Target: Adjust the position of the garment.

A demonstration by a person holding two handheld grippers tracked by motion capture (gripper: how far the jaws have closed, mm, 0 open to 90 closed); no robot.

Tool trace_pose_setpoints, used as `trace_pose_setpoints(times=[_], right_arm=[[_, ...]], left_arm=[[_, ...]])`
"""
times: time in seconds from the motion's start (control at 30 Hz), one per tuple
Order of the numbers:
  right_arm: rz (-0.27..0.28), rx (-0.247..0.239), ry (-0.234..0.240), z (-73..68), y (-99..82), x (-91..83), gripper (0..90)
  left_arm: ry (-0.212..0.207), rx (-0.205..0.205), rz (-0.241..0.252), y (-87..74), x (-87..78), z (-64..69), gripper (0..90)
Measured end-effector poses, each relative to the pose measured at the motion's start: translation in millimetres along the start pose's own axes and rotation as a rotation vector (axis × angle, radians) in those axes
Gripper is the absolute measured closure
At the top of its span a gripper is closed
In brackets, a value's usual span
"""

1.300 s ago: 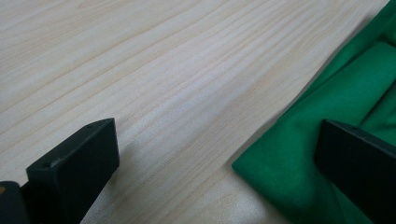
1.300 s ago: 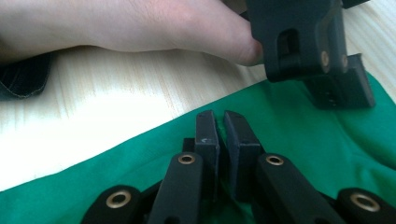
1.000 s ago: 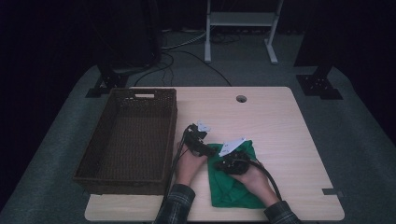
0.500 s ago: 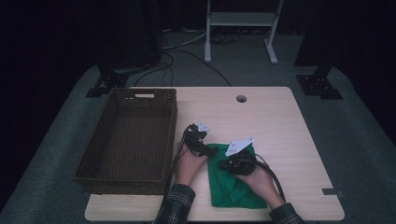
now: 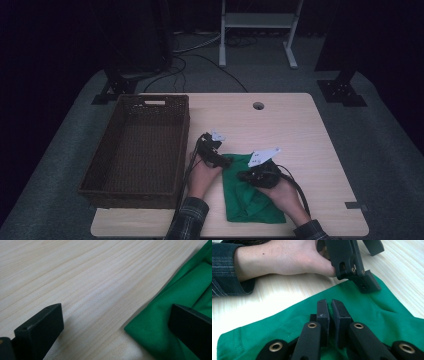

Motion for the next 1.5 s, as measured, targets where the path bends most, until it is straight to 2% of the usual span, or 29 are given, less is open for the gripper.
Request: trace_pose_setpoints(times=[0.37,0.77,1.5], right_arm=[[0.042,0.025,-0.015,-1.9,-7.7,-9.6,85.2],[0.07,0.018,-0.013,-7.4,-14.0,-23.3,85.2],[0.081,0.051,-0.047,-17.3,-48.8,-54.3,85.1]], left_arm=[[0.0,0.001,0.0,0.0,0.0,0.0,0.0],[0.0,0.0,0.0,0.0,0.0,0.0,0.0],[-0.001,-0.001,0.0,0.0,-0.1,0.1,0.0]])
Point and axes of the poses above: each handheld gripper's, and its own axes: x roughly forward along the jaws, y roughly out of its top, z roughly to its right, the point moved 6 cm from there along x, roughly forward along the jaws, and after that the axes turned 14 degrees about y, right-handed, at the moved point
